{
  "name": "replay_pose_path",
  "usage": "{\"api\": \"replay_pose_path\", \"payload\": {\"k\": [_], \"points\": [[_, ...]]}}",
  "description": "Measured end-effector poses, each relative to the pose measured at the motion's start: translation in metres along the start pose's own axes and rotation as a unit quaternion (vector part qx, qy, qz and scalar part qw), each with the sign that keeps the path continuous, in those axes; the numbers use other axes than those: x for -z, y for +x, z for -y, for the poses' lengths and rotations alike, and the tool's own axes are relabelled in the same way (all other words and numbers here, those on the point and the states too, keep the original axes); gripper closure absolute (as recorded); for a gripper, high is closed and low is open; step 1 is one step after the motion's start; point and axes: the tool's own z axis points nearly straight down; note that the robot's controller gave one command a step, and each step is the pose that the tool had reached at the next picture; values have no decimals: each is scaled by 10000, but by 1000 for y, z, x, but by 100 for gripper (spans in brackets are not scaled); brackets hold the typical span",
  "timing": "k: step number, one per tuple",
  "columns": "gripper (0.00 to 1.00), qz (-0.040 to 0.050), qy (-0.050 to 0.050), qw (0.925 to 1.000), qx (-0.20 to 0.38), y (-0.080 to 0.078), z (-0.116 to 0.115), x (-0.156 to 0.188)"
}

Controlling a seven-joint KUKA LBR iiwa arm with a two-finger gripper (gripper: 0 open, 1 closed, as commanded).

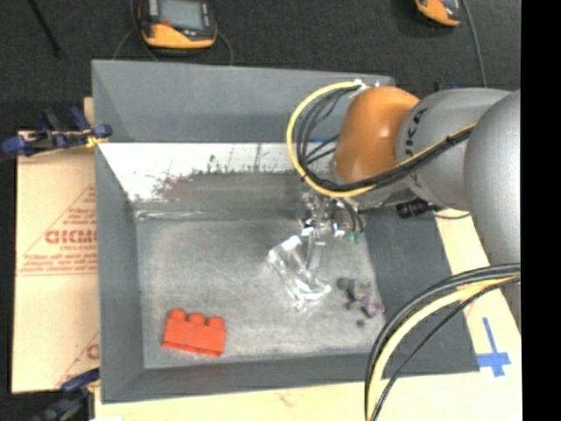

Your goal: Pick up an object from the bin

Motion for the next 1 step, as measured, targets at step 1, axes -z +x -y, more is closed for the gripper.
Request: {"api": "replay_pose_path", "payload": {"k": [1], "points": [[0, 38, -2, 9988, 484, 3, -4, -7]]}}
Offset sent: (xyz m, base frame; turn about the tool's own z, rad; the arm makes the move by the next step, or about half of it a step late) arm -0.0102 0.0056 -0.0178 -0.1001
